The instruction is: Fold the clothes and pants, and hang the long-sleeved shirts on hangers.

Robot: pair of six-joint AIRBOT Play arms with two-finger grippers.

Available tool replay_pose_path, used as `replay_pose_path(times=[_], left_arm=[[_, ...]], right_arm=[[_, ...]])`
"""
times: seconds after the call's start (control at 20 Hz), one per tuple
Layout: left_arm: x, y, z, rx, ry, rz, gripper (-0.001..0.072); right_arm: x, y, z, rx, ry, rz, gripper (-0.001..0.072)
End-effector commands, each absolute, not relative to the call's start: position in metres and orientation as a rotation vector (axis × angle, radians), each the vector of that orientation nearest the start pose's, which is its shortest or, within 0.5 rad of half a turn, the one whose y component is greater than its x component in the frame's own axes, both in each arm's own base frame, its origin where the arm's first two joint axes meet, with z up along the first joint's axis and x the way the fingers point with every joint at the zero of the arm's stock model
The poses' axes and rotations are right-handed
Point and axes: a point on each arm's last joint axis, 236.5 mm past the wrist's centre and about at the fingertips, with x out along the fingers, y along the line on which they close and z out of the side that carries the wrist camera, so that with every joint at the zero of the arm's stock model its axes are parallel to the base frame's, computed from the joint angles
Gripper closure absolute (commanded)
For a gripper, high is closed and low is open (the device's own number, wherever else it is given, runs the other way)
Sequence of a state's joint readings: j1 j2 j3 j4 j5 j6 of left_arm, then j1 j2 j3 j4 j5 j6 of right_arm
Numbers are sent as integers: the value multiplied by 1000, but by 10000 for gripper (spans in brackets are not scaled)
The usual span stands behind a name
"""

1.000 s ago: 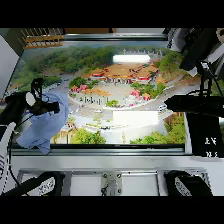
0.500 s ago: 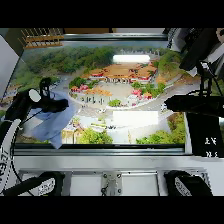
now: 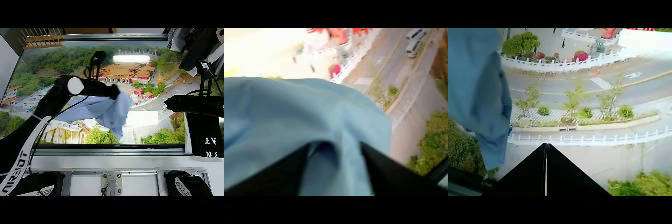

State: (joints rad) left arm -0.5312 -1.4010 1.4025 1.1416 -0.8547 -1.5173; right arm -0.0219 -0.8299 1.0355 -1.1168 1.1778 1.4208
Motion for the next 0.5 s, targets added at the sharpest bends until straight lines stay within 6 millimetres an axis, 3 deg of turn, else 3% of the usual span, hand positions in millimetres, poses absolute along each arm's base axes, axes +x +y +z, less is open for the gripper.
replay_pose_path(times=[0.0, 0.1, 0.25, 0.35, 0.45], left_arm=[[419, -343, 113, -130, 887, -727, 44], [449, -292, 115, -174, 903, -628, 45], [473, -172, 93, -277, 965, -404, 44], [462, -91, 59, -364, 1039, -241, 45], [438, -20, 14, -472, 1118, -79, 45]], right_arm=[[321, 89, 139, 236, 924, 351, 692], [321, 89, 139, 237, 924, 351, 692], [321, 90, 139, 242, 924, 355, 692], [321, 92, 140, 250, 923, 361, 692], [321, 97, 142, 270, 919, 377, 692]])
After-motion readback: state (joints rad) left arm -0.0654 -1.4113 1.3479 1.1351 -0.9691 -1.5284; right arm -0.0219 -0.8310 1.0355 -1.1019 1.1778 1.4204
